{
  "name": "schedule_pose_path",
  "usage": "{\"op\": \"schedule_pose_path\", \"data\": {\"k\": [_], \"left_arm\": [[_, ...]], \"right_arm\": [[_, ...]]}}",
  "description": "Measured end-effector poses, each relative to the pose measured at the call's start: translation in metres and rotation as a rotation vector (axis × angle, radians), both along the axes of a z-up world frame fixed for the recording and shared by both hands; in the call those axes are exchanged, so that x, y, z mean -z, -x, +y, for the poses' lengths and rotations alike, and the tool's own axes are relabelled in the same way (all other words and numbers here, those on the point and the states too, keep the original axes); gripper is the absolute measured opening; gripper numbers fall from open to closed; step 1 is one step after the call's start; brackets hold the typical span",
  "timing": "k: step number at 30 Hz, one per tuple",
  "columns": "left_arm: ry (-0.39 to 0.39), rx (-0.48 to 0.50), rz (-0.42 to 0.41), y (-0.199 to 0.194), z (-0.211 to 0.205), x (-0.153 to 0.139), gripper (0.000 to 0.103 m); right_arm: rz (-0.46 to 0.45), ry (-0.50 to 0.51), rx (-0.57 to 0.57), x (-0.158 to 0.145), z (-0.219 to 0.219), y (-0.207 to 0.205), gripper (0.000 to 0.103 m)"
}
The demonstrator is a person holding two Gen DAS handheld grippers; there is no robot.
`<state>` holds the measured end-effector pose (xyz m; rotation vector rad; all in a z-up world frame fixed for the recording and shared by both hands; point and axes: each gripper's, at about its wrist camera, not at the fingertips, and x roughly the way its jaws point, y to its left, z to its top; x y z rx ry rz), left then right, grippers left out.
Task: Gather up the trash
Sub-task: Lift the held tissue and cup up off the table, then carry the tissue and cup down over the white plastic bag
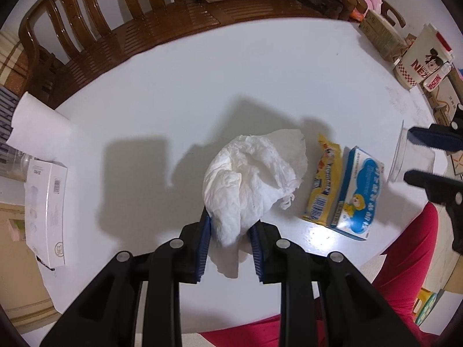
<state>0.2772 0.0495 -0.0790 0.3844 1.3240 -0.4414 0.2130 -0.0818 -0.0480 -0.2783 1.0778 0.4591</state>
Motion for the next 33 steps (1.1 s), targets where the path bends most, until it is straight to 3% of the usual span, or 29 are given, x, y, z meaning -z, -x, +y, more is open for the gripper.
{"op": "schedule_pose_path", "data": {"k": [20,33], "left_arm": [[0.019,0.049,-0.139,0.101,-0.021,-0.071,0.025],[0.03,0.111,-0.176,0.182,-0.038,-0.068,0.025]], "right_arm": [[-0.122,0.004,0.028,-0.053,-0.013,0.088,0.031],[-0.157,-0.014,0.026,-0.06,-0.014,0.161,0.031]]}}
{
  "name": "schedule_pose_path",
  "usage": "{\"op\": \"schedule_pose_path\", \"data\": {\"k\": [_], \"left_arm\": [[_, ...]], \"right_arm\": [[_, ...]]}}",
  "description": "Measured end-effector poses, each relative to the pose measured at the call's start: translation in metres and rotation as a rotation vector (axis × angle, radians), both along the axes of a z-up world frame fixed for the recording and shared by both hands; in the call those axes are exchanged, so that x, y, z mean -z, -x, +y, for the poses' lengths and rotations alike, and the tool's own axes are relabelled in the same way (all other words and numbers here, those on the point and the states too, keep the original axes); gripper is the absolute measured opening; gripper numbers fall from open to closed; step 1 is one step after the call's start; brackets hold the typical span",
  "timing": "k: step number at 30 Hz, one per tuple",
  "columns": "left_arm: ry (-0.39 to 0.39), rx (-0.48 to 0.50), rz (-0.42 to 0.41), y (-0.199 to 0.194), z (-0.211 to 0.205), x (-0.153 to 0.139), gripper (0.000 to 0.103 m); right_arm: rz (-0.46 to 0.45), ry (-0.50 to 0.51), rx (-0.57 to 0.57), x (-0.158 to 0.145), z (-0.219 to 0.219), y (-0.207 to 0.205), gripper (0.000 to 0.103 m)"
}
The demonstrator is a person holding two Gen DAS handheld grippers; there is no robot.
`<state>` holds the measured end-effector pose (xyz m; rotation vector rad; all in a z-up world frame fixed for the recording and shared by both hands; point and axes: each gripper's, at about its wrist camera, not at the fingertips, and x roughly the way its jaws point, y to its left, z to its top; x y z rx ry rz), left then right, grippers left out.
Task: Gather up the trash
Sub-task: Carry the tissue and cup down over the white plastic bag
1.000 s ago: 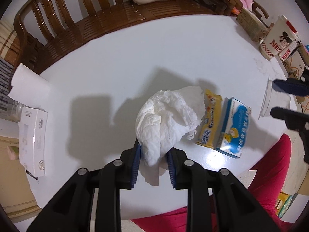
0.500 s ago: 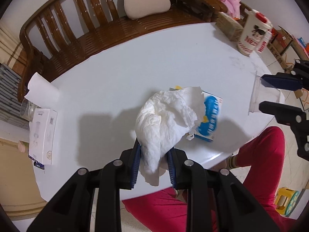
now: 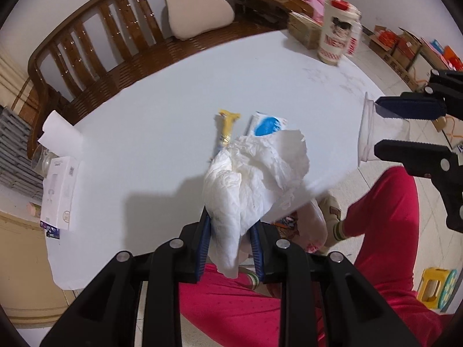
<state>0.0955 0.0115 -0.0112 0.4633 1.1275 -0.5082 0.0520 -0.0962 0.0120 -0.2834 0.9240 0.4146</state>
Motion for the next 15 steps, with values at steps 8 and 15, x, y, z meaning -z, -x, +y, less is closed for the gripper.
{"op": "schedule_pose_path", "data": {"k": [8,15], "left_arm": [[0.016,0.045,-0.006,0.041,-0.009,0.017,0.025],[0.052,0.07,0.021,0.07,-0.017,0.046,0.025]], "right_arm": [[0.025,-0.019,0.017,0.017,-0.004,0.035,0.031],[0.065,-0.025,0.034,0.045,-0.005,0.065,0.031]]}}
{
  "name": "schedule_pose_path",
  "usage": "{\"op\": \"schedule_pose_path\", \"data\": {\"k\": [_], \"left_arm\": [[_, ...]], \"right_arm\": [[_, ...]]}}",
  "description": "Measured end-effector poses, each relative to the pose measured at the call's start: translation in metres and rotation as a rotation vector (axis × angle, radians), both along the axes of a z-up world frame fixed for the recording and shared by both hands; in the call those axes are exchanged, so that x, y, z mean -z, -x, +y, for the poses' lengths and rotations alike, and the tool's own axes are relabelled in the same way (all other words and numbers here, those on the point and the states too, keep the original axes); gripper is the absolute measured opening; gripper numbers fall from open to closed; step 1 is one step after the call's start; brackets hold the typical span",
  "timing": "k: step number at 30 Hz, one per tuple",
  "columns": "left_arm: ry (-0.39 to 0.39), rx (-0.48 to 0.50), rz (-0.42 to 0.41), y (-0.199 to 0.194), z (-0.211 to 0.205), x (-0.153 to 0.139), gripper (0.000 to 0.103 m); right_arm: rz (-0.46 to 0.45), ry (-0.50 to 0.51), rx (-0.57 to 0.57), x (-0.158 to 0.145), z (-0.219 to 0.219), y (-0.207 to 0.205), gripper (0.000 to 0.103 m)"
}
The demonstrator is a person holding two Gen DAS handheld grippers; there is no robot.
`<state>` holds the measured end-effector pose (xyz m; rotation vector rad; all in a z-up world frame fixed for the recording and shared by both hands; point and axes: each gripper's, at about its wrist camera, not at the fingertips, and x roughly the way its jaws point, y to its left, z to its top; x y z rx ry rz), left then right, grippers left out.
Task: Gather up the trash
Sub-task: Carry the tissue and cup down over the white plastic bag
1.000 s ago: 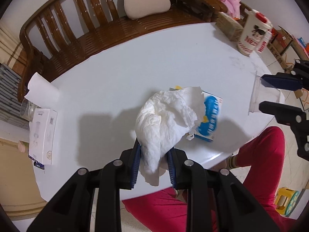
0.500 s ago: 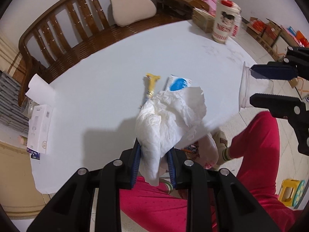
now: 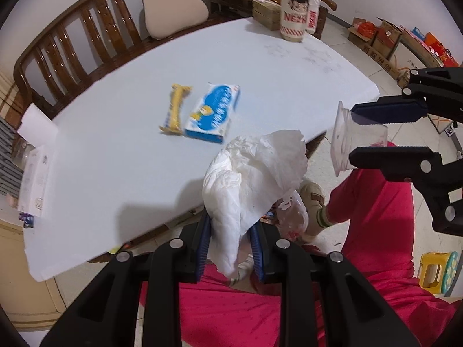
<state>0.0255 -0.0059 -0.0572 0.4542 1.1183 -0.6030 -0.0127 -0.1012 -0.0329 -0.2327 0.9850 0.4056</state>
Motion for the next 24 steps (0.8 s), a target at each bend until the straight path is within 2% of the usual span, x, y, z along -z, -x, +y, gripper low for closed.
{"op": "schedule_pose_path", "data": {"k": [11,17,24], "left_arm": [[-0.002,0.025,0.072,0.024,-0.01,0.061,0.025],[0.001,0.011,0.137,0.024,-0.011,0.1,0.025],[-0.032,-0.02,0.193,0.016,-0.011,0.15,0.025]], "right_arm": [[0.057,0.009,0.029,0.047,-0.004,0.017,0.031],[0.098,0.015,0.044,0.083,-0.008,0.019,0.031],[0.153,0.008,0.075,0.129,-0.013,0.016,0.031]]}}
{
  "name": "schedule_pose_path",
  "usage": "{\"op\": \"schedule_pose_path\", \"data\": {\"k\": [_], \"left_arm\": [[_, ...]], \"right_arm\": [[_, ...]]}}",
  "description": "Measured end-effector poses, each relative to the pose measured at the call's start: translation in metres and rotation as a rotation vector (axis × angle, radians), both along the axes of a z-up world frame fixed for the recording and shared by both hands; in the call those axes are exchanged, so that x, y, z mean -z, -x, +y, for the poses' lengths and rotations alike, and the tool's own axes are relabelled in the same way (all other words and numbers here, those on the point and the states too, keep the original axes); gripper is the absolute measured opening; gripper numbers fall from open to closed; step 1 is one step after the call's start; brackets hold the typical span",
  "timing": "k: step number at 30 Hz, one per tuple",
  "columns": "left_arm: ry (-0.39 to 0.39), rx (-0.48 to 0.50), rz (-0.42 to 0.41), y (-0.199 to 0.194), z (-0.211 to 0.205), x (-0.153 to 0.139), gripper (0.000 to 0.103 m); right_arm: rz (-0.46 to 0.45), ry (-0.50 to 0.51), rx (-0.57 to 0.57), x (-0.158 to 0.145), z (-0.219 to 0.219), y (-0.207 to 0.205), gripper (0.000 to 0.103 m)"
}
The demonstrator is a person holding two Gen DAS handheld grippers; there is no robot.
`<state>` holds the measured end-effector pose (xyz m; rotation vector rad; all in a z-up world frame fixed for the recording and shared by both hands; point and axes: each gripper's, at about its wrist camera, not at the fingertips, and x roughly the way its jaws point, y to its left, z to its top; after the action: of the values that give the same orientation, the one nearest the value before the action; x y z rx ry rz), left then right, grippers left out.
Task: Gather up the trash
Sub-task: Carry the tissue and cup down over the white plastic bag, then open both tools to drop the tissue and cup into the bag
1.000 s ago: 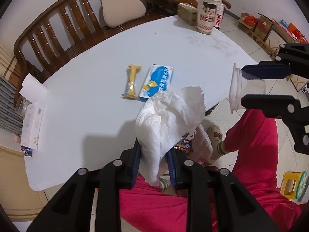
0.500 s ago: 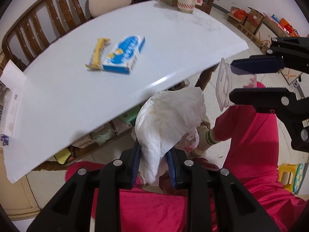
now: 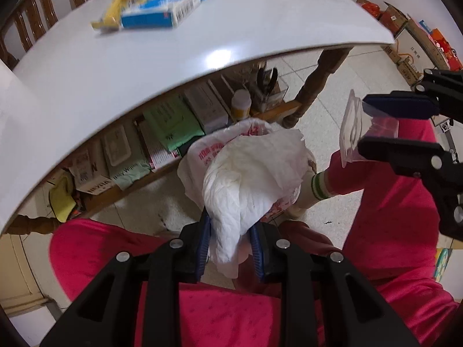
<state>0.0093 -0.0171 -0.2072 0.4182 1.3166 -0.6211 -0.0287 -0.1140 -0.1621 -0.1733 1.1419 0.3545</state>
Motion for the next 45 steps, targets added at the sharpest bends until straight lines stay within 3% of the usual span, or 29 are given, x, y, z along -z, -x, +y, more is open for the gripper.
{"op": "schedule_pose_path", "data": {"k": [11,27,38,45], "left_arm": [[-0.067,-0.004,0.122,-0.013,-0.014,0.078,0.025],[-0.155,-0.04,0.304,-0.048,-0.023,0.171,0.026],[-0.153,-0.098,0.412,-0.07,-0.025,0.21,0.026],[-0.183,-0.11,0.418,-0.073,-0.026,0.221,0.027]], "right_arm": [[0.068,0.0,0.048,0.069,-0.008,-0.017,0.031],[0.246,-0.022,0.162,0.174,-0.026,-0.053,0.031],[0.339,-0.054,0.237,0.227,-0.032,-0.079,0.031],[0.392,-0.078,0.249,0.247,-0.035,-0.088,0.031]]}}
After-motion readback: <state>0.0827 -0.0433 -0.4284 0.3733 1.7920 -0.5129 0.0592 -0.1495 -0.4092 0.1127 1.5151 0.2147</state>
